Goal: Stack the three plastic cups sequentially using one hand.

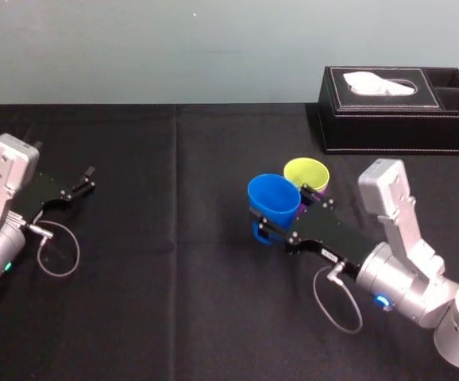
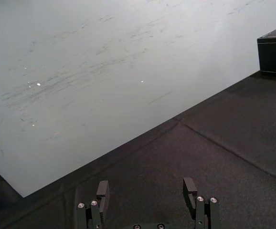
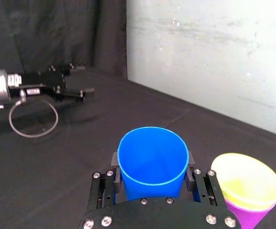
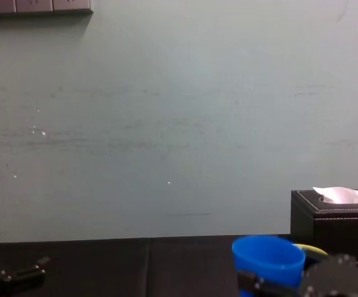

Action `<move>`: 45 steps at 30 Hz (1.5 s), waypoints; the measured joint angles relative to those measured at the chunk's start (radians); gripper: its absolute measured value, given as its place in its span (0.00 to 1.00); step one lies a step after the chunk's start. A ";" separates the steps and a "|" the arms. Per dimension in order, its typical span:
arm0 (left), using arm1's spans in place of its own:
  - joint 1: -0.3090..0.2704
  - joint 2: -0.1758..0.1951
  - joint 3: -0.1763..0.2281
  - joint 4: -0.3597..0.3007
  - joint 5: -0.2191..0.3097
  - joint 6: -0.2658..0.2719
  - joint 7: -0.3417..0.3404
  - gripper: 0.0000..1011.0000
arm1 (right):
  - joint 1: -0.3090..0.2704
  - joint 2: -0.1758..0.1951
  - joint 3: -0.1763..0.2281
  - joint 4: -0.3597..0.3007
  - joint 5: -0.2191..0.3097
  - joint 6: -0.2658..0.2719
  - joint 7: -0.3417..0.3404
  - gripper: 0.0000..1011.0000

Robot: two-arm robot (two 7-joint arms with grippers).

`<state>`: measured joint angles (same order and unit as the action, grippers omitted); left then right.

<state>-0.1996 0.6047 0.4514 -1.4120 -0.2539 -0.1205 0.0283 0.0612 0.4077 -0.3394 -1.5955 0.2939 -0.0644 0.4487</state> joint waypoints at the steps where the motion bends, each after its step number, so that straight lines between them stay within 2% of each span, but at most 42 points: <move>1: 0.000 0.000 0.000 0.000 0.000 0.000 0.000 1.00 | 0.001 0.004 0.003 -0.008 0.005 0.006 0.001 0.72; 8: 0.000 0.000 0.000 0.000 0.000 0.000 0.000 1.00 | 0.037 0.037 0.016 -0.053 0.034 0.052 0.012 0.72; 18: 0.000 0.000 0.000 0.000 0.000 0.000 0.000 1.00 | 0.103 0.067 0.025 -0.052 0.054 0.076 0.017 0.72; 33: 0.000 0.000 0.000 0.000 0.000 0.000 0.000 1.00 | 0.188 0.068 0.027 0.060 0.090 0.083 0.021 0.72; 45: 0.000 0.000 0.000 0.000 0.000 0.000 0.000 1.00 | 0.215 0.058 0.014 0.114 0.092 0.074 0.021 0.72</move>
<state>-0.1995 0.6047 0.4514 -1.4119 -0.2539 -0.1205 0.0283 0.2764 0.4659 -0.3258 -1.4813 0.3861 0.0099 0.4698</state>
